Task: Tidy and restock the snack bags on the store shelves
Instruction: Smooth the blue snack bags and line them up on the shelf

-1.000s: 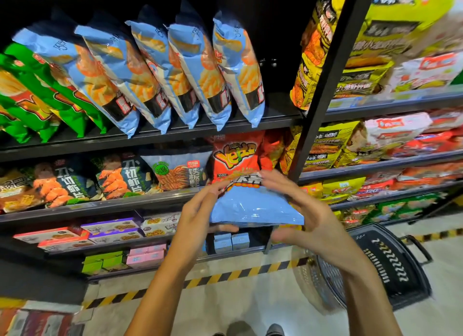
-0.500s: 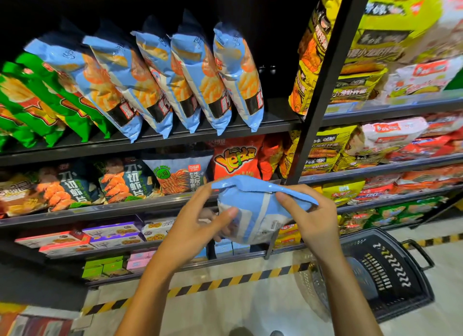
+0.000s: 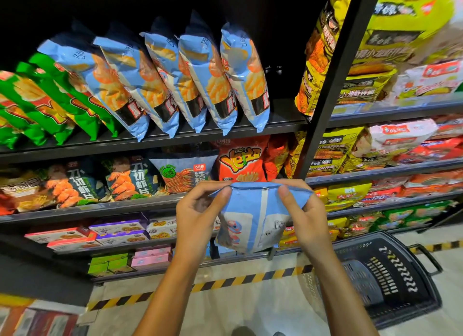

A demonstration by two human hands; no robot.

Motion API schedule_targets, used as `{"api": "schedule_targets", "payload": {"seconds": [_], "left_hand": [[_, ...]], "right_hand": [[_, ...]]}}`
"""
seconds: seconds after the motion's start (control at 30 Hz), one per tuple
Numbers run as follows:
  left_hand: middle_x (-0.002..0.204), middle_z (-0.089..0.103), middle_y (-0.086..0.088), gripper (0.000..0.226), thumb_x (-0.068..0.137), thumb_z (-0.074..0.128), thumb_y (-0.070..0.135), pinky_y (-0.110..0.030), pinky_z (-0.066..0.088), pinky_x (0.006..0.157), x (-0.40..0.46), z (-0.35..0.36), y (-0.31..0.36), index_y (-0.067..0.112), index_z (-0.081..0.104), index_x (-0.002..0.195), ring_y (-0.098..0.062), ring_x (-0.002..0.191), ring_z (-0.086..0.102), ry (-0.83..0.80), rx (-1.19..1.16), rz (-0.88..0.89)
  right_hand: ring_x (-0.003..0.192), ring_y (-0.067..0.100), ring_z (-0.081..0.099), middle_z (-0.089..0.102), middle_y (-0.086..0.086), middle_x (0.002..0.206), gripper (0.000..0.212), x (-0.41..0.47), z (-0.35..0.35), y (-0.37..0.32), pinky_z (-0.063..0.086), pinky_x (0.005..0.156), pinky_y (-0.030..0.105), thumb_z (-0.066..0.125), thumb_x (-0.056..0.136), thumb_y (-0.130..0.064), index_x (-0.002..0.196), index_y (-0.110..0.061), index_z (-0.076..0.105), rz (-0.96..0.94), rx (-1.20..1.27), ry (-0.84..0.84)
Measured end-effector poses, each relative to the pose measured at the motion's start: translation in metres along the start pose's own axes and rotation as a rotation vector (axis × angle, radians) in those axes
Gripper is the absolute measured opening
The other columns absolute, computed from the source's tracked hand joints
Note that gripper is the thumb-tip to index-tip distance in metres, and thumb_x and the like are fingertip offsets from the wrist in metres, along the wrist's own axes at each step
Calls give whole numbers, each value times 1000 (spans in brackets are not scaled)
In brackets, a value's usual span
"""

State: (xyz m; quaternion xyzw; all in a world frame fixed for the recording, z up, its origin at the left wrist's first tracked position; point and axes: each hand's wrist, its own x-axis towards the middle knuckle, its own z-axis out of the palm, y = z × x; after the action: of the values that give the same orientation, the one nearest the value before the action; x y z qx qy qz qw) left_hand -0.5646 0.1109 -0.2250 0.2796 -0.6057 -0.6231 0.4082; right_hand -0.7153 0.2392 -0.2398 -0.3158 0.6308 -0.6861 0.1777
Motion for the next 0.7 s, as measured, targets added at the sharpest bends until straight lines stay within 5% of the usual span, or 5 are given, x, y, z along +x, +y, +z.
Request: {"api": "schedule_targets", "payload": {"seconds": [0.2,0.3,0.43,0.57,0.7], "left_hand": [[97,70,-27,34,91,69,32,-36,51,74,1,4,-2,-2,69,96,-26,86,67,10,-57,-67],[96,73,-23,46,91,66,34,-35,50,75,3,6,-2,-11,65,100,-26,86,68,-4,-134,-151],[90,72,-14,46,92,63,34,-32,49,76,6,5,1,-12,63,94,-23,85,65,-54,-174,-173],[98,75,-11,46,96,56,37,-33,49,82,10,4,-1,-7,68,98,-19,90,69,-59,-138,-184],[133,67,6,64,102,23,61,-33,47,97,17,-11,-17,24,67,129,-7,114,66,-82,-18,-323]], "right_hand": [[67,17,50,50,9,70,48,2,13,0,41,53,23,66,100,-27,75,9,47,124,161,210],[68,20,51,51,11,72,51,5,15,-1,41,52,26,64,102,-27,76,14,47,143,172,225],[70,23,47,49,14,75,72,6,15,-2,36,57,32,66,88,-52,78,16,45,157,166,214],[63,17,49,52,10,69,66,6,16,-5,38,52,26,64,98,-47,73,11,47,103,120,200],[69,2,67,72,-13,73,34,11,10,-10,50,62,16,51,101,-33,80,-16,71,19,82,153]]}}
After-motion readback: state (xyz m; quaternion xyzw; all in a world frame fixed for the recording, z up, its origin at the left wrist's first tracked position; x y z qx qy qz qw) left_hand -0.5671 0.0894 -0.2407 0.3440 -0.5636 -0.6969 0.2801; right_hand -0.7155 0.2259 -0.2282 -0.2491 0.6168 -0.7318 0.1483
